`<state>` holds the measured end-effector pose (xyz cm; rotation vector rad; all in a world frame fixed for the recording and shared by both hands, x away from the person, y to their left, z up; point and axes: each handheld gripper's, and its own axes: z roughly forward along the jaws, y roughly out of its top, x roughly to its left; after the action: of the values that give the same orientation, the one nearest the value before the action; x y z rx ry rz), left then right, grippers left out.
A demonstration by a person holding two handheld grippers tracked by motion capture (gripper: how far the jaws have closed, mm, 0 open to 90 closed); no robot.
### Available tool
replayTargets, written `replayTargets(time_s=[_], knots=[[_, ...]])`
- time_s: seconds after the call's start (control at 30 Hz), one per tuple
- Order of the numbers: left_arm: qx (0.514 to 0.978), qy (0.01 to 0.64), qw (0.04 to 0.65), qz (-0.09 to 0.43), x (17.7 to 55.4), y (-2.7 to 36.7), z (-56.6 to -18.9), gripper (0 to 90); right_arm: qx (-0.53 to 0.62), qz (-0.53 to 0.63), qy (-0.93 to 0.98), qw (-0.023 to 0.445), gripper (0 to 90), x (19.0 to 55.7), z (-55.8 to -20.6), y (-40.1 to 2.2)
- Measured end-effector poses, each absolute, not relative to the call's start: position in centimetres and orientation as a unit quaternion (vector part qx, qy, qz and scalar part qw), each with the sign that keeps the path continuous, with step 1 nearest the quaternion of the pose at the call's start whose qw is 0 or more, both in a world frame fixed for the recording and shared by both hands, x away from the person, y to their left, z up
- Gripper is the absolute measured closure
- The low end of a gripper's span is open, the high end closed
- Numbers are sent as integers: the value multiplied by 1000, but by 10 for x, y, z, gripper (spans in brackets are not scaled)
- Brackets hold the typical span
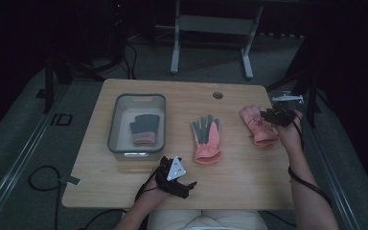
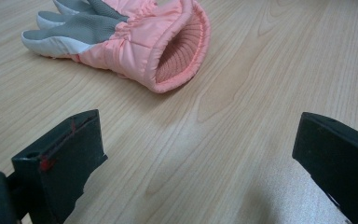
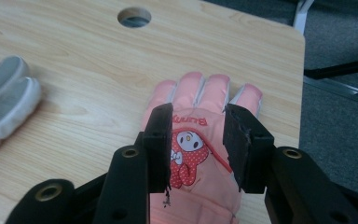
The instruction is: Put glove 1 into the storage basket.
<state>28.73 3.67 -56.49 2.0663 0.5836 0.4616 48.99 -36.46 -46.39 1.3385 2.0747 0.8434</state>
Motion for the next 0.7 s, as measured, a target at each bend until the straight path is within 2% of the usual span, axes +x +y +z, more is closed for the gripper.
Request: replayTargets(time_s=[0.33,0.6,0.7], knots=[[838,237,456,187,287,37,-565,14,499,289,780,242,590,501,-498,-364],[838,236,455,187,287,36,-565,14,484,269,795,247,592,506,-524,-364],[838,236,455,188,287,36,-565,14,479,271,797,249,619,507,-528,-365]])
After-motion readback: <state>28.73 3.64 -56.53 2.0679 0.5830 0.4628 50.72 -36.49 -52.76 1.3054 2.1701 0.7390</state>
